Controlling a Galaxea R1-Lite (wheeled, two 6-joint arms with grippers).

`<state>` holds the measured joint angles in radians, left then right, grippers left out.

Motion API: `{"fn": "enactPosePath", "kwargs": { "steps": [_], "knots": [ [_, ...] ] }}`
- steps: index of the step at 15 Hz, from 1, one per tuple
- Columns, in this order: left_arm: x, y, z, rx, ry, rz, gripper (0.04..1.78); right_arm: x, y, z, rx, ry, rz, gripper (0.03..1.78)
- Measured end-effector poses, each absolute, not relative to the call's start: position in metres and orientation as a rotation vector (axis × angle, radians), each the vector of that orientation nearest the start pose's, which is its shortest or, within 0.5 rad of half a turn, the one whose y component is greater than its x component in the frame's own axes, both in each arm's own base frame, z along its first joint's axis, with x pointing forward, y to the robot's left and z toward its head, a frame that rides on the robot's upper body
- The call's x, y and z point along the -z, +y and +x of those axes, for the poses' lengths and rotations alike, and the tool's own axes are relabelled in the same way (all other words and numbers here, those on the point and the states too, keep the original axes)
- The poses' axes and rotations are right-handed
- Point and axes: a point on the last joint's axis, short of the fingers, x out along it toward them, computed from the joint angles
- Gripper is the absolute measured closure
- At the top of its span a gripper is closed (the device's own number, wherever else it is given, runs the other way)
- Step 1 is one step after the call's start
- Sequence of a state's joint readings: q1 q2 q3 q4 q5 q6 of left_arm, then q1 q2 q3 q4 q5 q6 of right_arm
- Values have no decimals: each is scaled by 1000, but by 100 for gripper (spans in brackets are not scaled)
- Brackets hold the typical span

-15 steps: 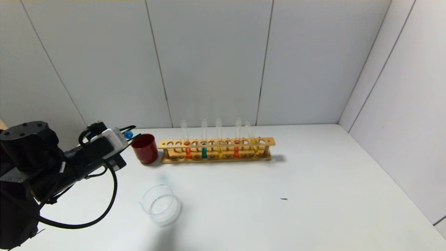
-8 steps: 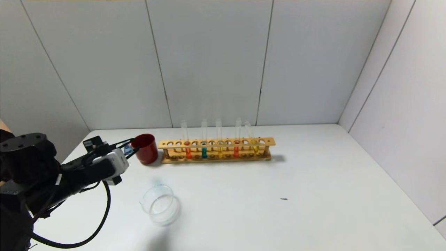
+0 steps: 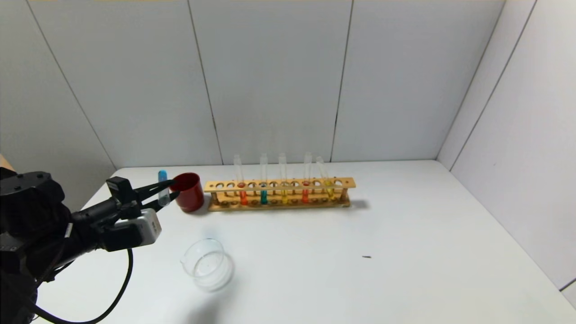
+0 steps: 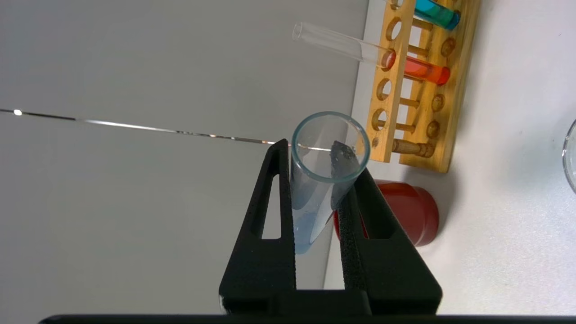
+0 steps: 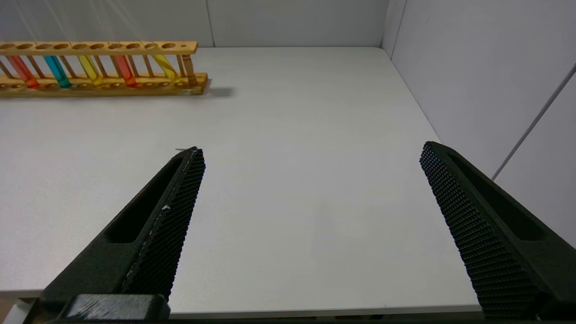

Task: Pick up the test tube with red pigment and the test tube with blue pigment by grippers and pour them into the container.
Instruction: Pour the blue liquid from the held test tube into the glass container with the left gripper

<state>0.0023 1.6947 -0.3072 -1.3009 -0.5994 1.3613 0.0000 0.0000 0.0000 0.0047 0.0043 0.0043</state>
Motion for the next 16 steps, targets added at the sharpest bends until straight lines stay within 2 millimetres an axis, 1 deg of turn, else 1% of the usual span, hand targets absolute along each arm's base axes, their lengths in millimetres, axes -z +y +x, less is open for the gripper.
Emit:
{"fn": "enactPosePath", "kwargs": {
  "steps": [3, 7, 10, 16],
  "knots": [
    [-132, -7, 244, 577, -405, 1369, 150, -75, 0, -23, -4, 5, 4, 6],
    [-133, -3, 247, 565, -433, 1436, 150, -75, 0, -23, -4, 5, 4, 6],
    [-133, -1, 252, 558, -435, 1449, 150, -75, 0, -23, -4, 5, 4, 6],
    [-124, -9, 269, 579, -439, 1478, 150, -75, 0, -23, -4, 5, 4, 6]
  ]
}}
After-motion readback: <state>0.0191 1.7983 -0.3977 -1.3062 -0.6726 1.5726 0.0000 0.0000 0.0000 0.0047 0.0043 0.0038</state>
